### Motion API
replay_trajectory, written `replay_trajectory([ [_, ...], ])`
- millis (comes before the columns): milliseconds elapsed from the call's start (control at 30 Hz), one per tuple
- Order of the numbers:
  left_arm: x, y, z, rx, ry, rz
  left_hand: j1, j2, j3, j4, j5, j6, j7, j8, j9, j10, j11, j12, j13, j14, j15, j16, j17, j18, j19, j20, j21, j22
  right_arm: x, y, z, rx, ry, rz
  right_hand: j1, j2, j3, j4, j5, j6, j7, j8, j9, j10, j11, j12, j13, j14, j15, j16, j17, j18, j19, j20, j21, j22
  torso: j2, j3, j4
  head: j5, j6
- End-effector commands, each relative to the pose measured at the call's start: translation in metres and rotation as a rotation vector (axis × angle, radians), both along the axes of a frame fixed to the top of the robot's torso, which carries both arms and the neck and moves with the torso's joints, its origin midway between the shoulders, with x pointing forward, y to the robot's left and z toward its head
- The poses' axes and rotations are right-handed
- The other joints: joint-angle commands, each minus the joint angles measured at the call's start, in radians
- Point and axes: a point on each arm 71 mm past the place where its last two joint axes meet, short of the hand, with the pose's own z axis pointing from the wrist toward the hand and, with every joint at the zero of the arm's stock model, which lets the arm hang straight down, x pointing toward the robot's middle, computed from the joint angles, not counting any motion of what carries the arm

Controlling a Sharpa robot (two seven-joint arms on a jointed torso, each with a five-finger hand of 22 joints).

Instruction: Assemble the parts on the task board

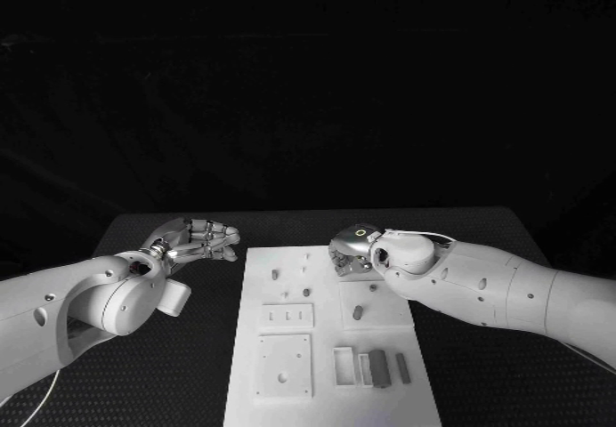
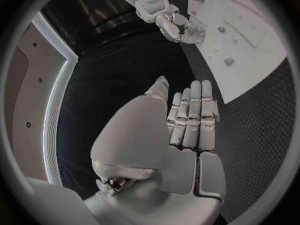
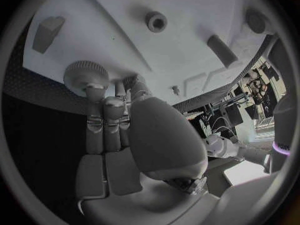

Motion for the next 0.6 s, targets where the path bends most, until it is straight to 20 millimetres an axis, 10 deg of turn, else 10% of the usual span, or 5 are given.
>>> replay_trajectory([
  [33,0.000,-0.002,0.002,-0.005,-0.007,-0.017,-0.010,0.000,0.002,0.000,-0.007,0.001,0.003,-0.007,-0.001,-0.002,0.006,-0.006,-0.001,0.005,0.000,-0.004,0.001,0.007,0.002,-0.004,-0.007,-0.002,-0.005,-0.010,-0.022,-0.082,0.072,-0.041,0.028,0.021,-0.008,0.001,0.003,0.023,-0.005,0.001,0.007,0.061,-0.018,0.007,0.002,-0.009,-0.020,0.007,-0.001,0.085,-0.006,-0.002,0.007,0.023,0.001,0.0004,0.0000,0.000,0.000],
  [600,0.000,-0.001,0.002,-0.005,-0.008,-0.015,-0.011,0.000,0.003,0.000,-0.007,0.001,0.004,-0.007,-0.002,-0.002,0.006,-0.007,-0.002,0.005,0.000,-0.006,0.003,0.007,0.002,-0.004,-0.007,-0.002,-0.006,0.003,-0.003,-0.006,-0.024,-0.019,0.033,0.021,-0.018,0.003,0.004,0.039,-0.010,-0.002,0.011,0.074,-0.024,0.010,0.015,-0.010,-0.026,0.011,-0.005,0.085,-0.006,-0.001,0.014,0.023,0.002,0.0000,-0.0002,0.001,0.005],
])
